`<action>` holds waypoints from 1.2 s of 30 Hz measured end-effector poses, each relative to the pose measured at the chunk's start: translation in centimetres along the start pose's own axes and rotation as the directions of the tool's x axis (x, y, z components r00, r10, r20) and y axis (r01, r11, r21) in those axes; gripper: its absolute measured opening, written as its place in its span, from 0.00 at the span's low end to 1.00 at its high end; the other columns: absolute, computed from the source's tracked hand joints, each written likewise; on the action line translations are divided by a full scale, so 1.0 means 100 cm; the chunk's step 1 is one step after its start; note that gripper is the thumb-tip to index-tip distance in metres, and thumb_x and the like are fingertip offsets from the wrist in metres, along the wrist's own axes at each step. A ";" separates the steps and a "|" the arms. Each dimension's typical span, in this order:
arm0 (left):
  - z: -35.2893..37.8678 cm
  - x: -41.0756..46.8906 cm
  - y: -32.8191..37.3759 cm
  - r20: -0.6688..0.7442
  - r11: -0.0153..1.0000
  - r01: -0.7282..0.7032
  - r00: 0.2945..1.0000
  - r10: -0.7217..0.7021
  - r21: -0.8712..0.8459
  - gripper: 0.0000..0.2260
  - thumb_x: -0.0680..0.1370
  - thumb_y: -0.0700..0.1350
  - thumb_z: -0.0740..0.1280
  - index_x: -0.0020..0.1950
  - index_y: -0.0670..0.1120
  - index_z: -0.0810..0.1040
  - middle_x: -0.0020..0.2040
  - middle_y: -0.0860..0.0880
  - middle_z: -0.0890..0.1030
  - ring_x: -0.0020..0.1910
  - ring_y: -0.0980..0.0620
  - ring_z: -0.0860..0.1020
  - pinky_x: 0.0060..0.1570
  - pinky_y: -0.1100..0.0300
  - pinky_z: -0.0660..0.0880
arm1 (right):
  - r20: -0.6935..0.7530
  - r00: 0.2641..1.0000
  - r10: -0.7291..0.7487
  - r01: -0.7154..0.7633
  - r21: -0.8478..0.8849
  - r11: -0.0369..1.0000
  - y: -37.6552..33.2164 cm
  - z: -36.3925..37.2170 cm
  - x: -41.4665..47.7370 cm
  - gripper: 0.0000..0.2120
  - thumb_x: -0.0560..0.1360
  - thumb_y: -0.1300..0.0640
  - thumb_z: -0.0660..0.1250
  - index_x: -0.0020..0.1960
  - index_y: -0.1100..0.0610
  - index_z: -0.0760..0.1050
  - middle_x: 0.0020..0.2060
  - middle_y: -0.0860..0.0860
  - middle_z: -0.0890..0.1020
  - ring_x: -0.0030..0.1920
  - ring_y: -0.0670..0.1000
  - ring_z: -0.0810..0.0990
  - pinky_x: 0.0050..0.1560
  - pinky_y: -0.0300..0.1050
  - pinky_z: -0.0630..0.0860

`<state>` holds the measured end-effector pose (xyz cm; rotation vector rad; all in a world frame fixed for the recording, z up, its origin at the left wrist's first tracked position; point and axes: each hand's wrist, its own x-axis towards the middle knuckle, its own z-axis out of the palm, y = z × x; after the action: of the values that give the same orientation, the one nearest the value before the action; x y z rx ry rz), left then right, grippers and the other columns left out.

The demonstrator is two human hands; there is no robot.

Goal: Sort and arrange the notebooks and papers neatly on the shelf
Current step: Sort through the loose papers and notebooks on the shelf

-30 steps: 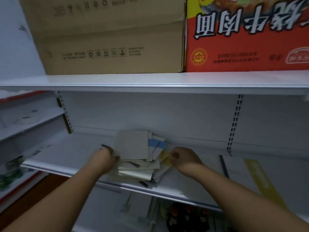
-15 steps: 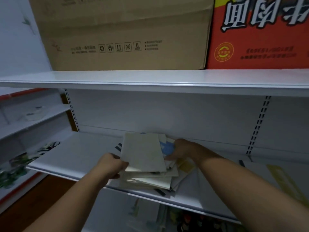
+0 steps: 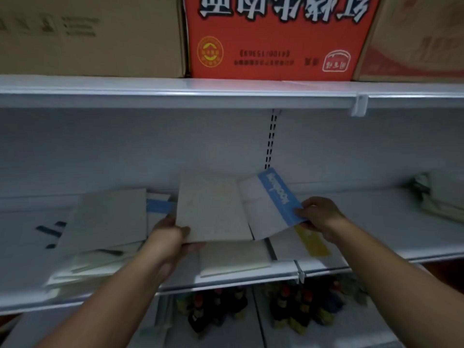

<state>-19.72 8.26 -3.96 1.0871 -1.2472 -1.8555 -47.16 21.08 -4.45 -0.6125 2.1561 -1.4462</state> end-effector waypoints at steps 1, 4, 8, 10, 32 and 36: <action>0.008 0.000 -0.015 0.013 0.999 0.043 0.999 -0.043 -0.022 0.18 0.78 0.28 0.54 0.65 0.40 0.70 0.56 0.41 0.76 0.50 0.41 0.76 0.29 0.57 0.81 | -0.037 0.999 0.028 -0.030 -0.059 0.998 0.015 -0.013 -0.001 0.10 0.70 0.66 0.71 0.34 0.60 0.71 0.35 0.60 0.77 0.29 0.54 0.76 0.26 0.41 0.75; 0.020 -0.002 -0.044 -0.001 0.985 0.173 0.985 -0.173 0.025 0.14 0.78 0.30 0.57 0.62 0.39 0.72 0.45 0.42 0.79 0.39 0.43 0.79 0.23 0.59 0.79 | -0.080 0.997 0.021 -0.049 -0.368 0.929 0.054 -0.027 -0.006 0.08 0.69 0.60 0.73 0.38 0.61 0.75 0.38 0.60 0.80 0.30 0.53 0.79 0.30 0.41 0.75; -0.001 -0.001 -0.034 -0.071 0.729 0.107 0.994 -0.080 0.676 0.22 0.78 0.55 0.59 0.52 0.35 0.76 0.33 0.39 0.83 0.19 0.48 0.77 0.22 0.62 0.75 | -0.041 0.999 0.005 -0.035 -0.795 0.606 0.060 -0.025 -0.004 0.16 0.66 0.43 0.70 0.45 0.55 0.78 0.49 0.58 0.81 0.50 0.57 0.80 0.46 0.43 0.73; -0.018 -0.007 -0.015 -0.027 0.508 0.004 0.999 0.038 0.862 0.24 0.78 0.58 0.59 0.45 0.37 0.80 0.31 0.41 0.82 0.22 0.47 0.77 0.27 0.62 0.74 | -0.021 0.999 -0.044 0.011 -0.773 0.634 0.041 -0.012 -0.005 0.20 0.68 0.45 0.69 0.55 0.55 0.77 0.56 0.58 0.79 0.55 0.58 0.78 0.50 0.45 0.73; -0.164 0.000 0.056 -0.373 0.419 0.274 0.911 0.176 0.866 0.33 0.65 0.48 0.76 0.65 0.40 0.69 0.59 0.40 0.77 0.56 0.42 0.77 0.56 0.51 0.77 | 0.726 0.681 -0.096 0.627 -0.510 0.589 -0.094 0.272 -0.020 0.38 0.69 0.41 0.70 0.71 0.60 0.61 0.66 0.54 0.71 0.62 0.53 0.72 0.56 0.42 0.70; -0.151 -0.014 0.062 -0.343 0.724 0.211 0.939 0.038 0.656 0.10 0.69 0.33 0.71 0.42 0.44 0.72 0.42 0.44 0.76 0.38 0.49 0.75 0.32 0.59 0.77 | 0.710 0.703 -0.044 0.601 -0.560 0.570 -0.094 0.258 -0.015 0.30 0.65 0.43 0.74 0.59 0.61 0.74 0.53 0.53 0.78 0.50 0.52 0.78 0.47 0.43 0.76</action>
<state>-5.28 1.22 -0.83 1.7956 -1.7438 -1.1694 -29.41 0.13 -4.07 -1.6578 2.0226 -0.2033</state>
